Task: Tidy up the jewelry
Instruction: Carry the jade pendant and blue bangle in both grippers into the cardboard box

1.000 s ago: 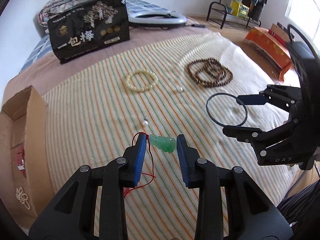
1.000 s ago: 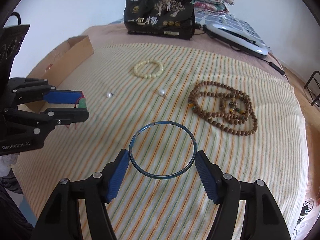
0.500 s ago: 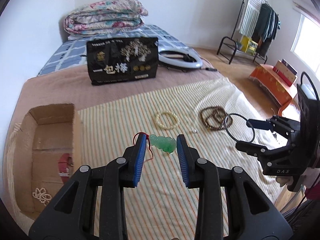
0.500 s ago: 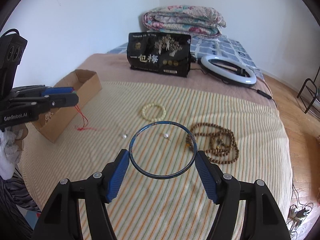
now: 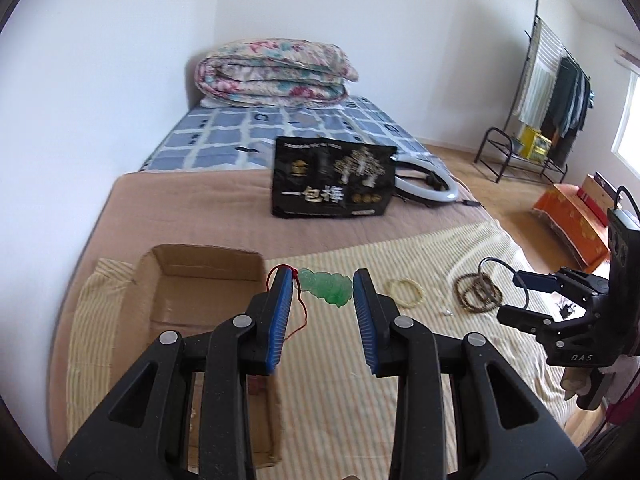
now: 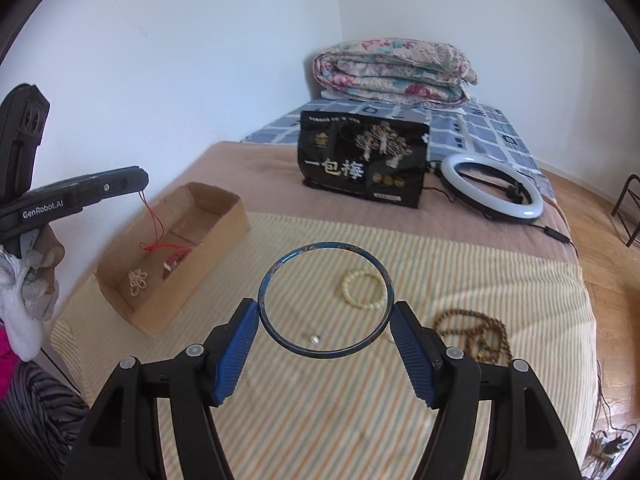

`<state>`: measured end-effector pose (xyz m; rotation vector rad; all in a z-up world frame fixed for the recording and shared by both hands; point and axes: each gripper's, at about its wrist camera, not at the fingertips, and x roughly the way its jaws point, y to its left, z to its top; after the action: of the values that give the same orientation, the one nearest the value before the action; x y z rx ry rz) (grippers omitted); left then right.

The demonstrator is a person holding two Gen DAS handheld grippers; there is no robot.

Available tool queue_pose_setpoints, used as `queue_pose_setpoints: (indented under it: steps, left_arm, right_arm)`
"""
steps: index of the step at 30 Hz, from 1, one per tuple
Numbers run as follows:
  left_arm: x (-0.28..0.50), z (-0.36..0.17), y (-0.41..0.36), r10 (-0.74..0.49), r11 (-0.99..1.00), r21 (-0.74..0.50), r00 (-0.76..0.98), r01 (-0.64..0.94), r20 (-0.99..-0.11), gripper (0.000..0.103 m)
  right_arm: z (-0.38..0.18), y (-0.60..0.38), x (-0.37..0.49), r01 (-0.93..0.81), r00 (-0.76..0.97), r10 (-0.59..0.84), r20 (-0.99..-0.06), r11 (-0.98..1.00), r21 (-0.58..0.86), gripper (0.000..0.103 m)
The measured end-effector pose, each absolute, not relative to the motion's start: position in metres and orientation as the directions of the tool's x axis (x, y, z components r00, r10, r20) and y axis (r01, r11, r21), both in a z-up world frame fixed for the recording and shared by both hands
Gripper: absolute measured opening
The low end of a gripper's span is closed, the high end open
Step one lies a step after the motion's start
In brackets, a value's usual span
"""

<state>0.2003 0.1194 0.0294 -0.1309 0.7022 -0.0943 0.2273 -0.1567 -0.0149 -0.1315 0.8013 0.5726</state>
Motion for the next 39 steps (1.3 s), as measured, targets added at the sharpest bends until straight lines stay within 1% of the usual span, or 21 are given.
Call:
queue_pose_setpoints:
  steps: [9,19,26,31,39]
  left_arm:
    - [0.2,0.024,0.181,-0.056,0.983,-0.171,0.765,-0.071,-0.642,0.031]
    - [0.201,-0.001,0.23,-0.034,0.96,-0.225,0.73,-0.166,-0.683,0.031]
    - [0.202,-0.016,0.246,-0.044,0.949,-0.251,0.703,-0.193,-0.709,0.031]
    - [0.205,-0.026,0.245,-0.037,0.956,-0.223,0.68,-0.188,-0.733,0.031]
    - [0.206,-0.032,0.253,-0.036,0.95,-0.233,0.666,-0.209,-0.745,0.031]
  right_arm:
    - [-0.003,-0.094,0.256,-0.583,0.532,0.501,-0.683,0.802,0.134,0.07]
    - [-0.021,-0.015,0.287,-0.625,0.462,0.549,-0.697,0.759,0.183,0.07]
    - [-0.04,0.032,0.299,-0.657,0.419,0.554,-0.719,0.732,0.182,0.07]
    - [-0.055,0.059,0.309,-0.667,0.395,0.546,-0.739,0.723,0.178,0.07]
    - [-0.068,0.077,0.319,-0.67,0.369,0.548,-0.751,0.717,0.194,0.07]
